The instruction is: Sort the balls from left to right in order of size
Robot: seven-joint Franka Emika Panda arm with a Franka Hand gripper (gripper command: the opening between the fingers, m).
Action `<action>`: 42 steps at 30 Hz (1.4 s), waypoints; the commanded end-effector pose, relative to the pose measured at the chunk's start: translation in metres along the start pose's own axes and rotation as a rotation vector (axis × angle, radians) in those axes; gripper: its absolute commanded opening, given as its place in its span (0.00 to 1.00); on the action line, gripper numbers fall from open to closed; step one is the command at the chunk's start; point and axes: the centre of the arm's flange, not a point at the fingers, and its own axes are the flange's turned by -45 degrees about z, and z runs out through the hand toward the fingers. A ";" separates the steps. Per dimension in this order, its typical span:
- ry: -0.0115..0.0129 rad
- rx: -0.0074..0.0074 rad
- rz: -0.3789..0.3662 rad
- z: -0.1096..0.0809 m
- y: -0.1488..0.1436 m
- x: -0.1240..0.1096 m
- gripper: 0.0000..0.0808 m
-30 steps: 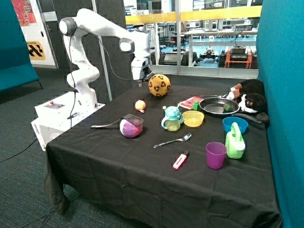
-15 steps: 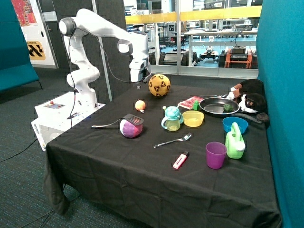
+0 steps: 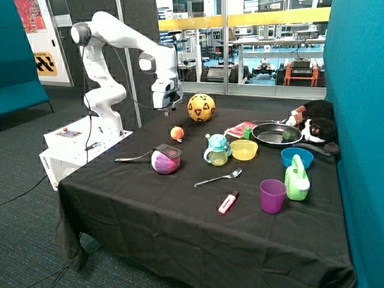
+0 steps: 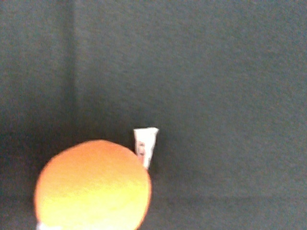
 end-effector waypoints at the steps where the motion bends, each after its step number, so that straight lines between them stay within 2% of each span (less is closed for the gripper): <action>1: 0.0021 -0.0008 -0.007 0.005 0.026 -0.013 0.68; 8: 0.0021 -0.0008 -0.011 0.007 0.039 -0.019 0.69; 26: 0.0021 -0.0008 0.006 0.015 0.105 -0.040 0.72; 42: 0.0021 -0.0008 0.005 0.018 0.151 -0.045 0.72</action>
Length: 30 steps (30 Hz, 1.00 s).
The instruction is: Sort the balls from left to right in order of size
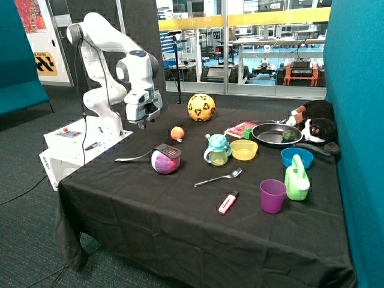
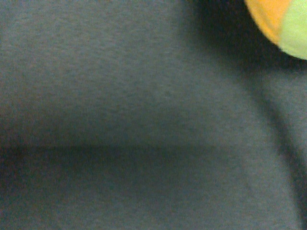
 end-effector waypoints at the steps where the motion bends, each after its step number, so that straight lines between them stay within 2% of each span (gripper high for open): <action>1: -0.0058 0.0023 -0.001 0.003 0.031 0.000 0.72; 14: -0.0058 0.0023 -0.009 0.014 0.061 -0.001 0.73; 30: -0.0058 0.0024 -0.025 0.025 0.074 0.003 0.74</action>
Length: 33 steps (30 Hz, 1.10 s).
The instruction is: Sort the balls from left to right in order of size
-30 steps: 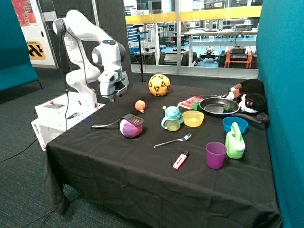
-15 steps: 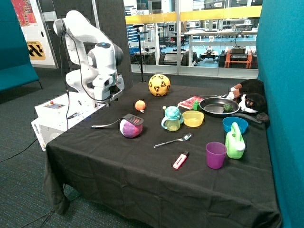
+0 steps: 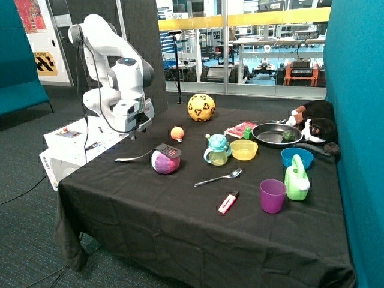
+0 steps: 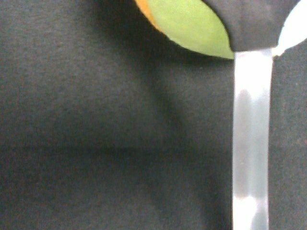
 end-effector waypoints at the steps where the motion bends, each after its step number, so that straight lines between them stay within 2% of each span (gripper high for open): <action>1: 0.0010 0.0024 -0.011 0.007 0.010 0.004 0.74; 33: 0.0010 0.0024 -0.030 0.033 0.009 0.011 0.74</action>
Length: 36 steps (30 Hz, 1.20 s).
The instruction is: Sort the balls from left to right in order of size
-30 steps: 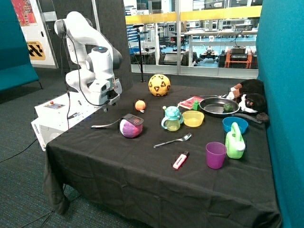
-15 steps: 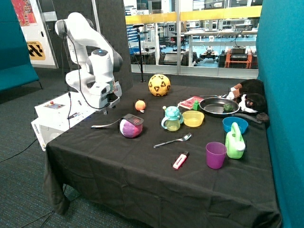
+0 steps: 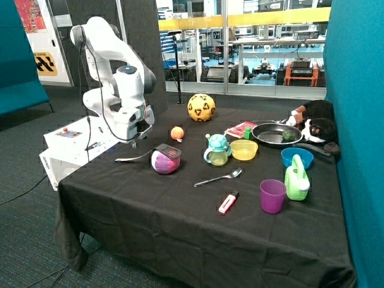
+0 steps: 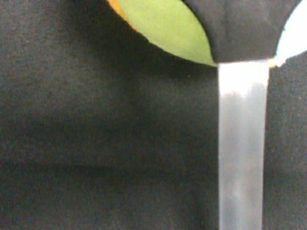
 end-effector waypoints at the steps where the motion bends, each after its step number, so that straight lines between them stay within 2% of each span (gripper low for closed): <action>1: 0.0005 -0.0022 -0.003 0.009 -0.002 0.003 0.74; 26: 0.0005 -0.0022 -0.021 0.028 -0.001 0.030 0.73; 36: 0.0005 -0.0022 -0.016 0.032 0.003 0.032 0.72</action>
